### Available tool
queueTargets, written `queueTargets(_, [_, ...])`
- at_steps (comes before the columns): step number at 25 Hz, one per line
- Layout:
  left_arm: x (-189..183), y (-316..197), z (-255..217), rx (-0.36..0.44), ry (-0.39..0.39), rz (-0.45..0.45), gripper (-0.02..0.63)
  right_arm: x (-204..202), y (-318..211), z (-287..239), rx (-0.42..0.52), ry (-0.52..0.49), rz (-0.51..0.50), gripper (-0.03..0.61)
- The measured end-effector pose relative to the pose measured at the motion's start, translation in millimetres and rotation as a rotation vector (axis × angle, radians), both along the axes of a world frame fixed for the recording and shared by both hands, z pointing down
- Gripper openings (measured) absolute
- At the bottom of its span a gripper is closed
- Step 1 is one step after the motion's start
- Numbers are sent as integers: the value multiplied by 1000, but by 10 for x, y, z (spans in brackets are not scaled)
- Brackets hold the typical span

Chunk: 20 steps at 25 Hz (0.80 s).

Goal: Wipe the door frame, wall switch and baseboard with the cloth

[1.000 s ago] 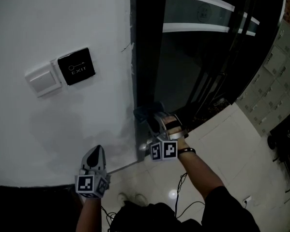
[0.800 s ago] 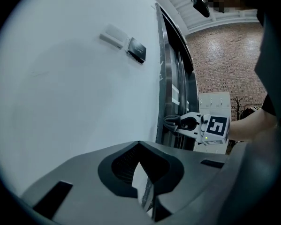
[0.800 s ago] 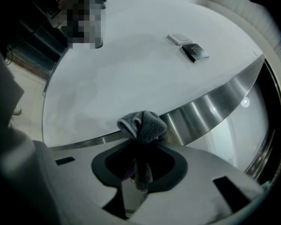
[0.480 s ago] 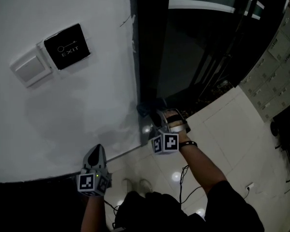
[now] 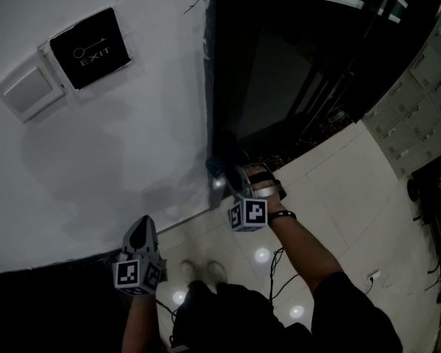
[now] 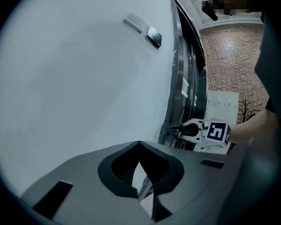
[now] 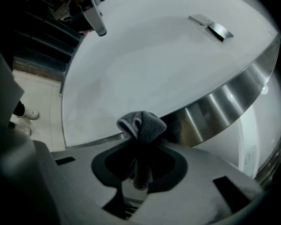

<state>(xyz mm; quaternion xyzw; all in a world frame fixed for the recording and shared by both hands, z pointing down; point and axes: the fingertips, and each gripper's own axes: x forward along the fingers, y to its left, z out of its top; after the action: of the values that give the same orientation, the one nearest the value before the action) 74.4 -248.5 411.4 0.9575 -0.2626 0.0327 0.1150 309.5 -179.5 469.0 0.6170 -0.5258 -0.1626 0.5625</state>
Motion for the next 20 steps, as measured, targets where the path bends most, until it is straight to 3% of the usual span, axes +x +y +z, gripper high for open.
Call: queueTargets(20, [99, -27, 541, -72, -61, -29, -8, 44, -3, 789, -104, -82, -12, 84])
